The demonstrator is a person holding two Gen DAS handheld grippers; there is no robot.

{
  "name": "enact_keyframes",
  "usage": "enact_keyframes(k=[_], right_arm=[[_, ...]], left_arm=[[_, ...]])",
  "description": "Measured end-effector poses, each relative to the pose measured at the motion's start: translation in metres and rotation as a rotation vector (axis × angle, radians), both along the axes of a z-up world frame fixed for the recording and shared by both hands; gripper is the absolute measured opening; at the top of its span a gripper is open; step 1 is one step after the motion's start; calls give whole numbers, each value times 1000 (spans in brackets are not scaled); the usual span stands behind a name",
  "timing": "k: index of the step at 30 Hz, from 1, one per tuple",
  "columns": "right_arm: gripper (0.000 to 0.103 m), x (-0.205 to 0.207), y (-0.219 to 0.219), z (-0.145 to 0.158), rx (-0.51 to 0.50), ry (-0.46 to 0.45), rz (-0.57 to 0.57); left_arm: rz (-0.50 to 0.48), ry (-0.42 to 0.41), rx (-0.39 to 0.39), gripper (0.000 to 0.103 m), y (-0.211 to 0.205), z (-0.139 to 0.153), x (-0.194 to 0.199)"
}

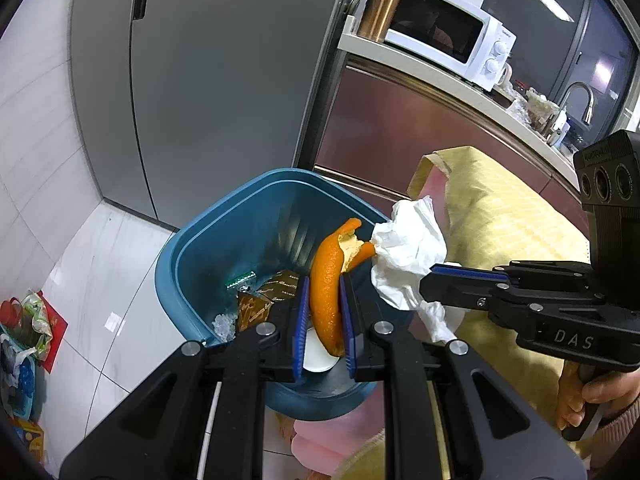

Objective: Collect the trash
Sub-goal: 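Carry the orange peel and white tissue over the blue bin with both tools, then open both tools to drop the peel and tissue into the bin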

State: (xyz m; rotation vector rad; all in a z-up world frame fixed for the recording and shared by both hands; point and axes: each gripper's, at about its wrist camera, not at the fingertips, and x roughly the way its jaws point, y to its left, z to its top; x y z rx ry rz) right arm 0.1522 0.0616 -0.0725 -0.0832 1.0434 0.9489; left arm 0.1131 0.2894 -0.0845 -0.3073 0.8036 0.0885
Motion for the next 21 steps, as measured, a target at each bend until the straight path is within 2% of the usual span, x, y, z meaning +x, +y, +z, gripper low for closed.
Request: enact_keyframes(k=[21], right_arm=[[9,16,38,-17,-82,27,44]], left_arm=[[41,50,-16,16,10,-23,21]])
